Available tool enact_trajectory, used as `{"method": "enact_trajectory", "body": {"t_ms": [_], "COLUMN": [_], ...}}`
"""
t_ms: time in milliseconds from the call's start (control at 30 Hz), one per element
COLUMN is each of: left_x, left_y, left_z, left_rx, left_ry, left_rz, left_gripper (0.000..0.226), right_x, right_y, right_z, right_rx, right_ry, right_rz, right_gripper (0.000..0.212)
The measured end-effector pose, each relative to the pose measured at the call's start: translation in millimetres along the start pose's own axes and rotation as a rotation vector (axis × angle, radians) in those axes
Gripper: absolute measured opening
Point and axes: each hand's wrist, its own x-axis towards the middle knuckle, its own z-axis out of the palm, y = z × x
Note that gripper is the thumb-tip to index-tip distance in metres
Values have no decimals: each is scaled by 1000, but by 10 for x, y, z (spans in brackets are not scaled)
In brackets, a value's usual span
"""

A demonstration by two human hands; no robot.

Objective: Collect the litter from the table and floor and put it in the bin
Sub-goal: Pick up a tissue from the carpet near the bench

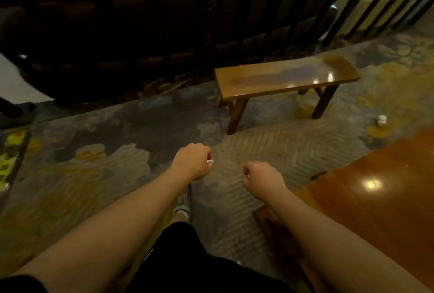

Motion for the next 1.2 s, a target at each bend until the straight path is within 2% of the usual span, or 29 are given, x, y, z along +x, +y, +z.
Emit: {"method": "enact_trajectory", "body": {"t_ms": [100,167,400,667,833,1000,1133,1200], "left_x": [785,1259,2443,3512,3946,4337,4565,4668], "left_y": [-242,-403,-862,-1263,-1508,-1603,-1646,-1704], "left_z": [75,145,701,2270,3471,4506,5155,5399], "left_rx": [14,35,97,113,171,199,206,234], "left_ry": [-81,-146,-344,-480,-551,-624,-647,-665], "left_rz": [77,110,88,-9,4,-22,-14,-24], "left_gripper": [23,26,36,36,42,59,63,61], "right_x": [626,1026,2236,3829,4544,4936,5080,5097], "right_y": [57,79,247,900,1410,1801,1989,2031], "right_z": [61,125,630,2128,3287,4382,5062,5334], "right_rx": [10,34,115,138,90,123,97,96], "right_ry": [-13,-79,-286,-437,-500,-553,-645,-654], "right_rz": [86,169,342,311,265,320,333,337], "right_gripper": [23,26,28,31,32,52,86,96]}}
